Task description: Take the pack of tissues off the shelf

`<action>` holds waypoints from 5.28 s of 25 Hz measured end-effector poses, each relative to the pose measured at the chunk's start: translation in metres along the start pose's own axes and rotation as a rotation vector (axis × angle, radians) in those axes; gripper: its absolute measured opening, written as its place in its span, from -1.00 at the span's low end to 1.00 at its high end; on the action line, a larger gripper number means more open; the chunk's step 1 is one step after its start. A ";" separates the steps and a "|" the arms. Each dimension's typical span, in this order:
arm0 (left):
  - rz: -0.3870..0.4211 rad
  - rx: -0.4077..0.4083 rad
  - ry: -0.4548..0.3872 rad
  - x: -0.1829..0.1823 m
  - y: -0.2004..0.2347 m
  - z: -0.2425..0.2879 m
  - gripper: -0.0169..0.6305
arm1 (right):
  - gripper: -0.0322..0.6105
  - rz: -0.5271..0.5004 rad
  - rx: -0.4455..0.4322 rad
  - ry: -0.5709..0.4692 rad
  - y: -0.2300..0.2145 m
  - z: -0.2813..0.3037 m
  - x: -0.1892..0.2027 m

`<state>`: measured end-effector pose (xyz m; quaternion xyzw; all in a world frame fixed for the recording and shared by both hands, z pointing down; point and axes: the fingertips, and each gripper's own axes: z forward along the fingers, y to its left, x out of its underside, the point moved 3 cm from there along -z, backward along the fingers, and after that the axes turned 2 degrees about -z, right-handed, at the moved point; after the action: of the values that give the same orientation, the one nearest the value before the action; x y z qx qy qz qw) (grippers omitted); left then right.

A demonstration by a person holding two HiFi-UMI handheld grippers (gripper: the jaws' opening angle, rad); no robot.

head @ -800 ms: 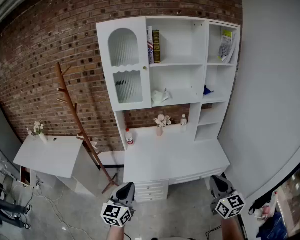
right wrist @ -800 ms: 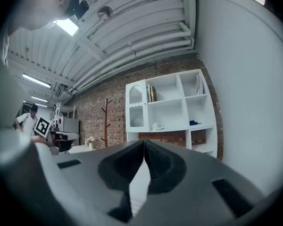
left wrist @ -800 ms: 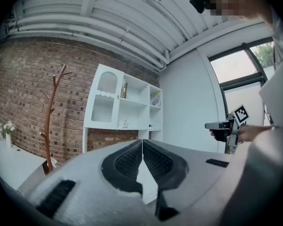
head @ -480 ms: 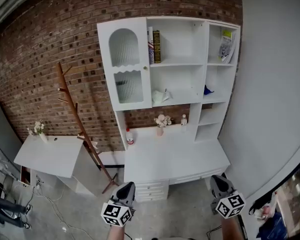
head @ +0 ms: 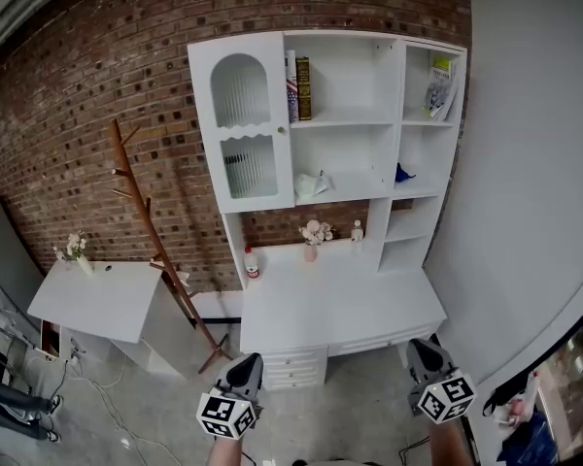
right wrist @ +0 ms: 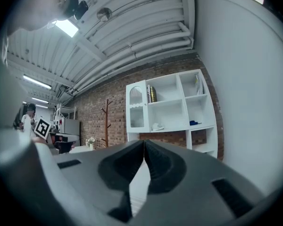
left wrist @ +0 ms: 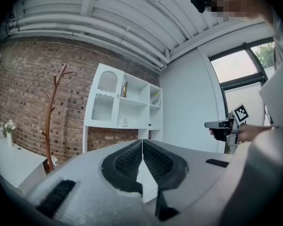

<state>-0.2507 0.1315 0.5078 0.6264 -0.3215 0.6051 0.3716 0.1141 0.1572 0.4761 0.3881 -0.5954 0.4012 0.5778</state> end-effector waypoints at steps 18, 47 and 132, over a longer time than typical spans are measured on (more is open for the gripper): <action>0.008 -0.031 0.018 0.011 -0.039 0.012 -0.87 | -0.80 0.005 -0.052 0.015 -0.033 -0.014 0.012; -0.018 -0.064 0.014 0.025 -0.034 0.064 -0.87 | -0.80 -0.004 -0.091 0.051 -0.068 0.034 0.026; 0.254 0.032 0.060 -0.048 0.117 0.431 -0.86 | -0.80 -0.016 -0.193 0.082 -0.187 0.387 0.019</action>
<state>-0.1298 -0.2997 0.4728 0.5680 -0.3773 0.6709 0.2914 0.1409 -0.2716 0.4965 0.3184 -0.6040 0.3529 0.6397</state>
